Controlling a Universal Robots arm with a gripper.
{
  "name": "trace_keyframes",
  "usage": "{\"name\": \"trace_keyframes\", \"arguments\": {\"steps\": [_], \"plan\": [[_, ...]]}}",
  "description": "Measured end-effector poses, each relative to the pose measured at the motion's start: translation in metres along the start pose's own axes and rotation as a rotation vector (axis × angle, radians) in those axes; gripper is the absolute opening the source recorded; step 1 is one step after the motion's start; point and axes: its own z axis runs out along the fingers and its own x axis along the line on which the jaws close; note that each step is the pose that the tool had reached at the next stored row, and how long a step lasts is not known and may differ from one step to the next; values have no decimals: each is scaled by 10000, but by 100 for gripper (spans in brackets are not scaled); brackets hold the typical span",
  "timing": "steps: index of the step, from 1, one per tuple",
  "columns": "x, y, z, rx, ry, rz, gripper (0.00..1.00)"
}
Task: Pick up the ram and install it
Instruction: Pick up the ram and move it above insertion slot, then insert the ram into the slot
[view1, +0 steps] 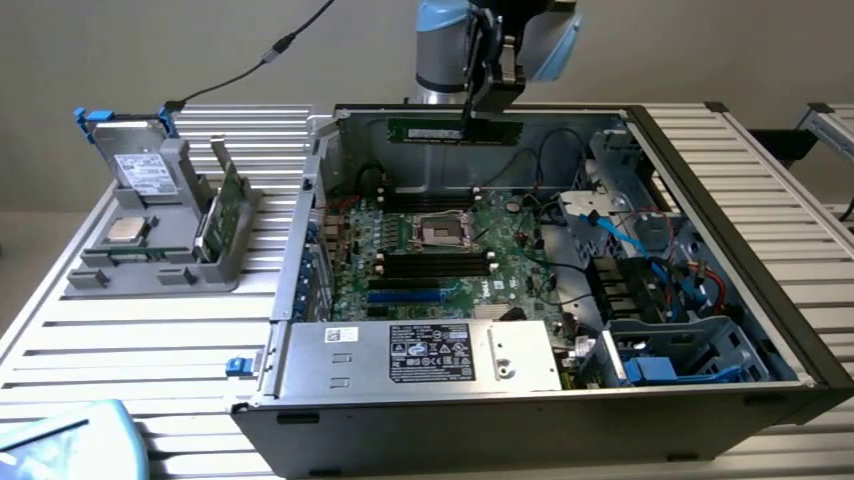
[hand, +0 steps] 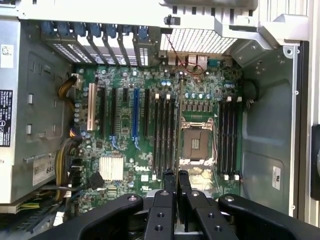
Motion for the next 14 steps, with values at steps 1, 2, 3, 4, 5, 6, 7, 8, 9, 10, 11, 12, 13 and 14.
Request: {"name": "trace_keyframes", "arguments": {"steps": [1,2,3,4,5,6,7,8,9,10,11,12,13,14], "plan": [[1,1,10,46,1,-8,14],[1,4,20,91,3,-11,14],[1,6,29,129,5,-14,14],[2,6,29,130,6,-14,14],[2,6,30,129,7,-16,14],[2,7,32,130,7,-15,14],[2,8,34,130,6,-14,14],[2,8,35,130,5,-14,14],[2,9,38,130,5,-15,14],[2,11,42,130,5,-14,14],[2,12,43,130,5,-14,14],[2,12,45,130,5,-15,14],[2,13,46,131,5,-14,14],[2,13,47,130,5,-14,14]]}}
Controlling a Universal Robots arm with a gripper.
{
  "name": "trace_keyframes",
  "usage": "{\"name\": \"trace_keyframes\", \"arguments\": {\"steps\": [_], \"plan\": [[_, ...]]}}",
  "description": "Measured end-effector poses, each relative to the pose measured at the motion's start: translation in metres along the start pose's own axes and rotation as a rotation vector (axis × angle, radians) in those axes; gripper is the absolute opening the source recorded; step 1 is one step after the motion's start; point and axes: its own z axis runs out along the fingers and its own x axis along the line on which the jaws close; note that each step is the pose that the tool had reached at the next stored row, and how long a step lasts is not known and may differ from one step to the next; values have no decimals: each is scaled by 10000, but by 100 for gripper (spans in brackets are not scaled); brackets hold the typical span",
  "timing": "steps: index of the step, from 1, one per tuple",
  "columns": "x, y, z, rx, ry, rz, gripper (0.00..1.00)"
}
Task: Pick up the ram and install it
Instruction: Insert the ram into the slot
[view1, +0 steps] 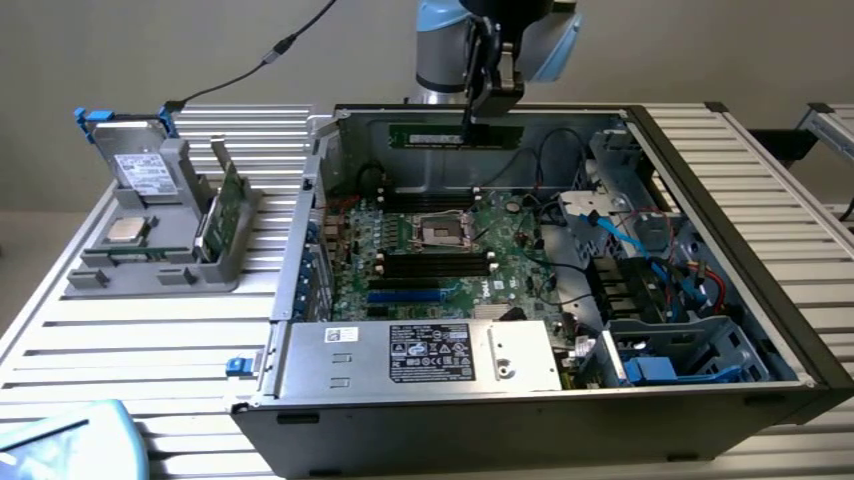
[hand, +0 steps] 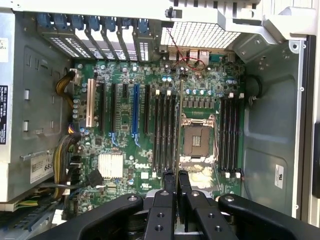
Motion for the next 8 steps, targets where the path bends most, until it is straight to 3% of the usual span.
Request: {"name": "trace_keyframes", "arguments": {"steps": [8], "plan": [[1,12,23,18,-4,1,14]]}}
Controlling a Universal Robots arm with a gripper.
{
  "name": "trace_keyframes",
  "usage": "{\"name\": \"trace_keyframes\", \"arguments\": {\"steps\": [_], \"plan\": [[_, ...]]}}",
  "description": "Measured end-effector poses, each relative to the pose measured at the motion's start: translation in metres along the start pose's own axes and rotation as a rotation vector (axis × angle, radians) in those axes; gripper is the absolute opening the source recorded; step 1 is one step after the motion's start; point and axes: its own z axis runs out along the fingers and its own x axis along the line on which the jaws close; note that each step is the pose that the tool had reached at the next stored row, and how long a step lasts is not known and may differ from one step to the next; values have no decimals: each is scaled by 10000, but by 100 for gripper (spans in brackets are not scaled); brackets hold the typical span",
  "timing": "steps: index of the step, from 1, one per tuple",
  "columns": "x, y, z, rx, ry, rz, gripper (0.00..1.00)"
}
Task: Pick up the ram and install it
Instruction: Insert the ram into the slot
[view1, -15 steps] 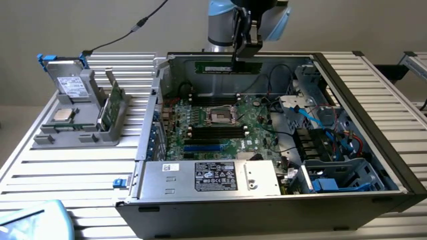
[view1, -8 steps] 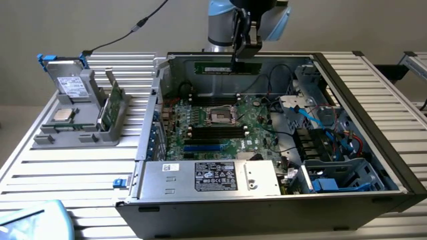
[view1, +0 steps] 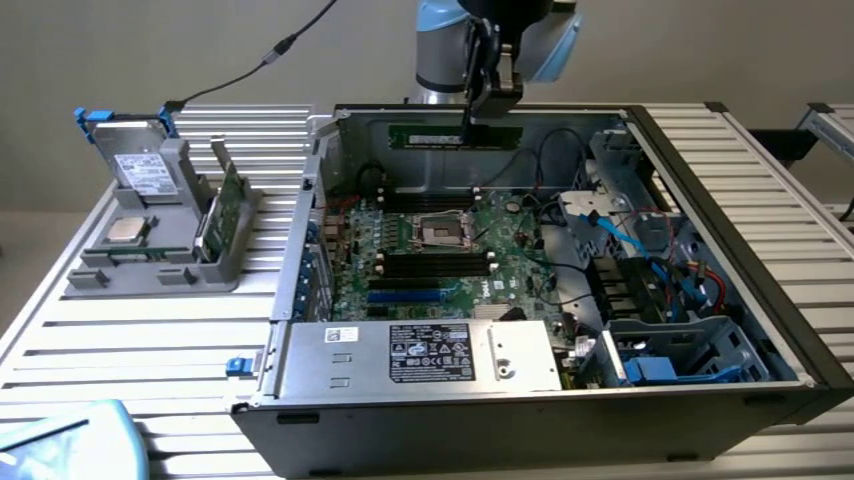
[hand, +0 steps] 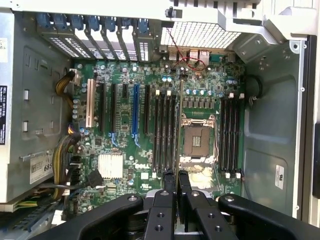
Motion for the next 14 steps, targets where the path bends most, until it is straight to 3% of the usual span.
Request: {"name": "trace_keyframes", "arguments": {"steps": [7,14], "plan": [[2,143,135,23,4,-16,14],[5,110,245,14,42,-196,14]]}}
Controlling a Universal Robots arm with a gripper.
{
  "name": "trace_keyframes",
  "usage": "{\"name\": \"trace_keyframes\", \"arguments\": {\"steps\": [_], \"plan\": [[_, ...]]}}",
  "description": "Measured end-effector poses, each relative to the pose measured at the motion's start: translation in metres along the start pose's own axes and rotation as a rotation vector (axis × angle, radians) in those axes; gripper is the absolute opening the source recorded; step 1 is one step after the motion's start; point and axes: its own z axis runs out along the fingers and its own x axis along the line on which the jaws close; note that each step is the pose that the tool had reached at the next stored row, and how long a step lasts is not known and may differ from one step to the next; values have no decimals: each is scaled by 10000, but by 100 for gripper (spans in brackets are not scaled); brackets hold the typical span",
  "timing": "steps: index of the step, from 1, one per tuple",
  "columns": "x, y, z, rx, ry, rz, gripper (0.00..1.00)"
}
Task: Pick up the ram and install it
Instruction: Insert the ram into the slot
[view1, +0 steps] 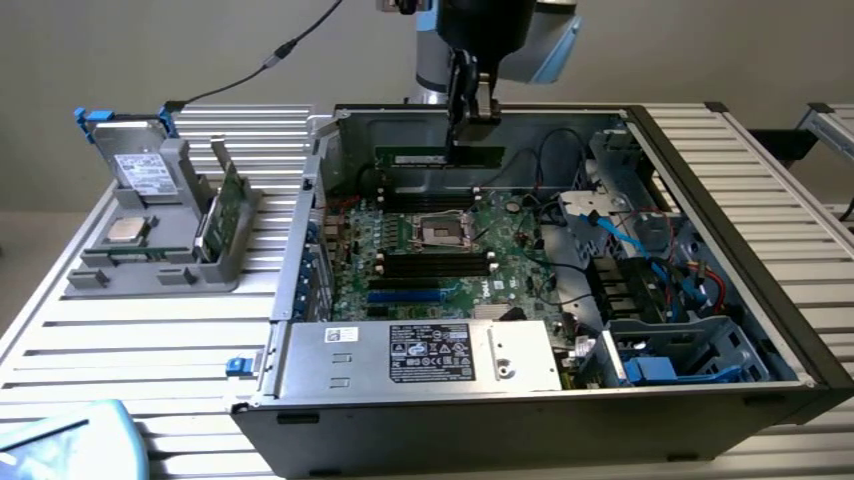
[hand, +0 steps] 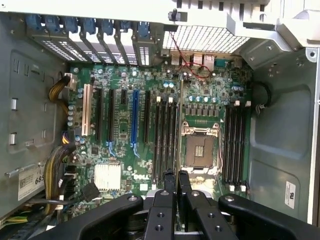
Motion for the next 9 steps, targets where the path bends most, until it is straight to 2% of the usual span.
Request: {"name": "trace_keyframes", "arguments": {"steps": [4,7,9], "plan": [[4,-63,68,-8,16,-137,14],[10,-141,116,-8,12,-152,14],[13,-156,151,-8,11,-153,14]]}}
